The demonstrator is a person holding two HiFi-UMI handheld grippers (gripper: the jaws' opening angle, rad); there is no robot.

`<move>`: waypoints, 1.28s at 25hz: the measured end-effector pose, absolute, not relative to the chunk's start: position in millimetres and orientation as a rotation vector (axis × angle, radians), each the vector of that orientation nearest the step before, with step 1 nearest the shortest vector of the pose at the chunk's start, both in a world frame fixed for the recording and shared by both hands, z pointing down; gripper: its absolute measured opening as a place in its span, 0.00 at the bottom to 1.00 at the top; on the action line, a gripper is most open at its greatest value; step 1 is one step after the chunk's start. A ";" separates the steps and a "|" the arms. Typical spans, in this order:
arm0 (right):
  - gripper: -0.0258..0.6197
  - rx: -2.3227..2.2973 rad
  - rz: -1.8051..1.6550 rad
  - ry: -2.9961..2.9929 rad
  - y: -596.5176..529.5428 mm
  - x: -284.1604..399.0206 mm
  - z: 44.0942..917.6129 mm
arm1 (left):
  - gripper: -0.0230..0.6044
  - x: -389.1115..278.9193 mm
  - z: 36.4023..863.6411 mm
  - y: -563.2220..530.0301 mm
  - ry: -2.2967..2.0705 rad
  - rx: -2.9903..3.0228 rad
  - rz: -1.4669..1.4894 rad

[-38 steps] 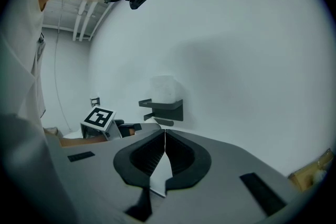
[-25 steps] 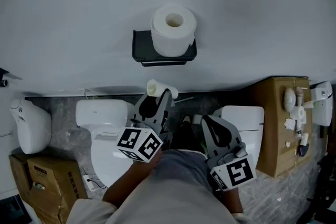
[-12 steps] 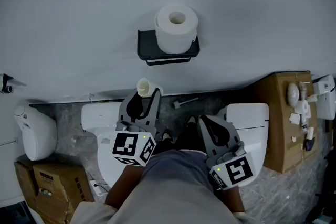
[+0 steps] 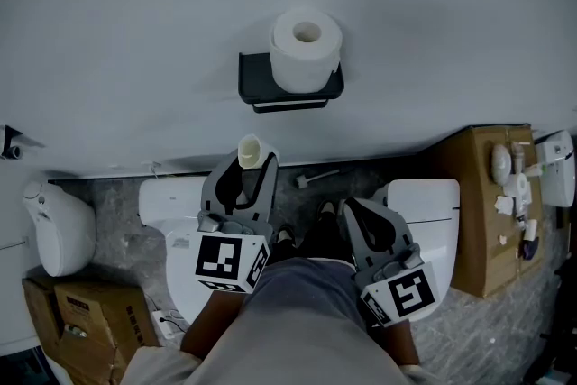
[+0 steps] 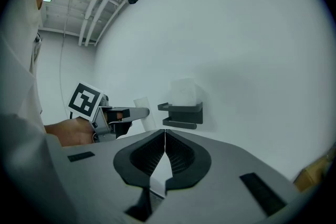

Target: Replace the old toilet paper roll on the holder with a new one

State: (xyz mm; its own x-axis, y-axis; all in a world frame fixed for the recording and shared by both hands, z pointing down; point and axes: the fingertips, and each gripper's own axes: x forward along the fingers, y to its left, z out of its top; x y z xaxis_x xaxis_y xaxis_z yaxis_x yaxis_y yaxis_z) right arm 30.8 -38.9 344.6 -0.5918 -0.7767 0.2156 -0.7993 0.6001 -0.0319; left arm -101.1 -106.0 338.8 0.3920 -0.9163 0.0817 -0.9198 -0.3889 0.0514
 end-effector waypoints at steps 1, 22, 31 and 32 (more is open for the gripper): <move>0.07 1.316 0.185 -2.647 -38.9 31.0 344.4 | 0.29 -101.4 338.3 -105.9 -1.690 2.543 0.057; 0.07 1.289 0.052 -2.647 -64.3 24.8 325.9 | 0.27 -95.9 335.8 -106.8 -1.634 2.571 0.043; 0.40 1.447 -0.071 -2.636 -141.1 0.5 283.4 | 0.27 -97.0 330.3 -106.0 -1.599 2.574 -0.010; 0.43 1.473 -0.074 -2.632 -148.6 -1.0 281.3 | 0.27 -97.2 330.1 -106.1 -1.601 2.571 -0.013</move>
